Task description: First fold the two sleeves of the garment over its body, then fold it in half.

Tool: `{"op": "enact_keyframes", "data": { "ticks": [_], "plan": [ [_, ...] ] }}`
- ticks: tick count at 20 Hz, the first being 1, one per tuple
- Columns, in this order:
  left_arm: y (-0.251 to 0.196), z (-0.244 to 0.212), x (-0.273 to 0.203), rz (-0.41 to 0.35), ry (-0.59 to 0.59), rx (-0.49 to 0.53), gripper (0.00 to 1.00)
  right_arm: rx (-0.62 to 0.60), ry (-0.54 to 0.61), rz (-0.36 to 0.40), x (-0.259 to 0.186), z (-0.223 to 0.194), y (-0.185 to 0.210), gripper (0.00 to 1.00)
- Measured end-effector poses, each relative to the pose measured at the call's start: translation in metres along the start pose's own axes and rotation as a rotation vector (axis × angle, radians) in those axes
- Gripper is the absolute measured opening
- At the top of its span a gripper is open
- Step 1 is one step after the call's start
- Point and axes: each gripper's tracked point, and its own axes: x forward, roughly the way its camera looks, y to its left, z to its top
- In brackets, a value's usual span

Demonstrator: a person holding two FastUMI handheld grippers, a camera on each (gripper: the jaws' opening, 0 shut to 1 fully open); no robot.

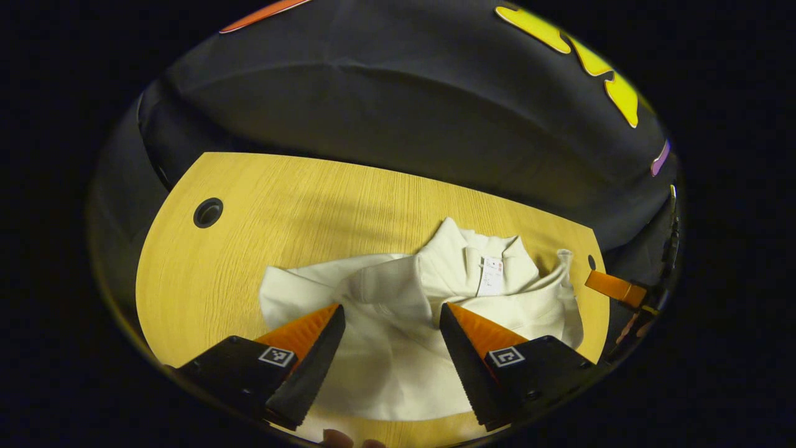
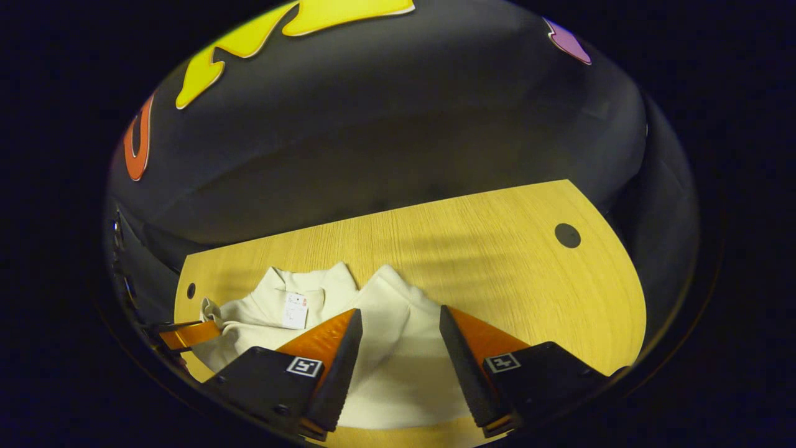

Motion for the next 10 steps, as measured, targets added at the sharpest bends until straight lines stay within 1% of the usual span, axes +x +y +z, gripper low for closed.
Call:
{"op": "enact_keyframes", "data": {
  "ticks": [1,2,3,4,5,7,10],
  "plan": [
    [0.002,0.004,-0.005,0.006,-0.023,-0.002,0.99,-0.003,-0.01,0.014,-0.007,0.002,0.003,0.81],
    [0.003,0.009,-0.013,0.017,-0.052,-0.003,0.98,-0.007,-0.021,0.021,-0.016,0.005,0.004,0.83],
    [0.005,0.015,-0.023,0.028,-0.083,0.001,0.98,-0.013,-0.034,0.025,-0.024,0.008,0.005,0.87],
    [0.006,0.024,-0.034,0.034,-0.119,0.01,0.99,-0.018,-0.056,0.018,-0.03,0.011,0.004,0.96],
    [0.008,0.03,-0.045,0.048,-0.15,0.019,0.99,-0.023,-0.073,0.013,-0.043,0.014,0.002,0.99],
    [0.01,0.042,-0.072,0.075,-0.218,0.033,0.99,-0.016,-0.108,0.022,-0.07,0.022,0.004,0.98],
    [0.004,0.06,-0.126,0.091,-0.335,0.042,1.0,-0.033,-0.19,0.029,-0.12,0.039,0.002,0.98]
  ]
}}
